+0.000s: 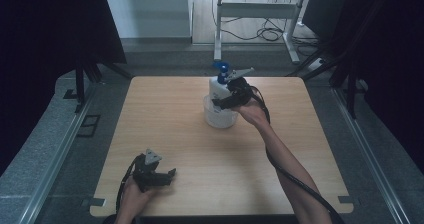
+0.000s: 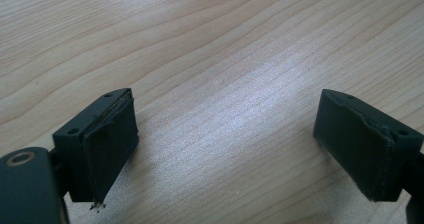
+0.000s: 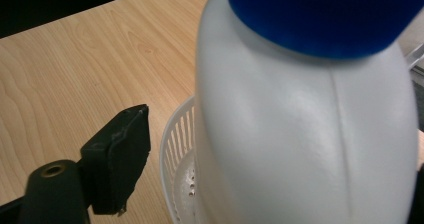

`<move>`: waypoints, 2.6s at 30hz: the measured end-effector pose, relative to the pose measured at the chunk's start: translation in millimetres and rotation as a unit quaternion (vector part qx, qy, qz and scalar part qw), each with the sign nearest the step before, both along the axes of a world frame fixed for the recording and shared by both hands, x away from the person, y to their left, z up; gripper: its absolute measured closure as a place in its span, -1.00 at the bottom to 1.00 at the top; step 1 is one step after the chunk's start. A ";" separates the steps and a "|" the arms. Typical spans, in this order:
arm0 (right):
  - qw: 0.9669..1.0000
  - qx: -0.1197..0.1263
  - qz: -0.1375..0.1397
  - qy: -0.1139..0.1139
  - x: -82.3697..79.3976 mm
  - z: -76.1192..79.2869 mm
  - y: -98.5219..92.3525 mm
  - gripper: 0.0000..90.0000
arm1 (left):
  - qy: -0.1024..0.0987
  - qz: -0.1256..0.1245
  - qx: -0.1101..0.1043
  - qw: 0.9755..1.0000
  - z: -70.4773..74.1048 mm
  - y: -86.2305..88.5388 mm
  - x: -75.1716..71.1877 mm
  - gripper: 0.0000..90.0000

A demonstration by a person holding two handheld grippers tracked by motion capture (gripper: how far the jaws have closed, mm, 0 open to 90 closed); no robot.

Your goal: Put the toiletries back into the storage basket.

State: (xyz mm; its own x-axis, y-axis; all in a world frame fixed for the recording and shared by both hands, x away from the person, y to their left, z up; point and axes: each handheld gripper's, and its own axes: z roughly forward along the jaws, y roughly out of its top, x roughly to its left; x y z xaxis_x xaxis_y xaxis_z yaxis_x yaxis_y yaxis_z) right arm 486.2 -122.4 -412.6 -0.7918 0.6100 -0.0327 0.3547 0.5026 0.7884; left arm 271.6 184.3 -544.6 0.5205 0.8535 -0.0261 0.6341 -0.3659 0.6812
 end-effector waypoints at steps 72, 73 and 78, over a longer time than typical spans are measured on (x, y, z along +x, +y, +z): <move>0.999 -0.005 -0.034 -0.030 -49.5 32.2 -56.4 -1.00 | 0.000 0.002 -0.002 1.000 -0.1 -0.4 -0.1 -0.77; 0.999 -0.006 -0.034 -0.030 -50.5 32.4 -58.0 -1.00 | 0.000 0.002 -0.002 1.000 0.0 -0.3 -0.1 -0.77; 0.999 -0.003 -0.039 -0.031 -55.8 33.0 -65.4 -1.00 | 0.000 0.002 -0.002 1.000 -0.1 -0.4 -0.1 -0.77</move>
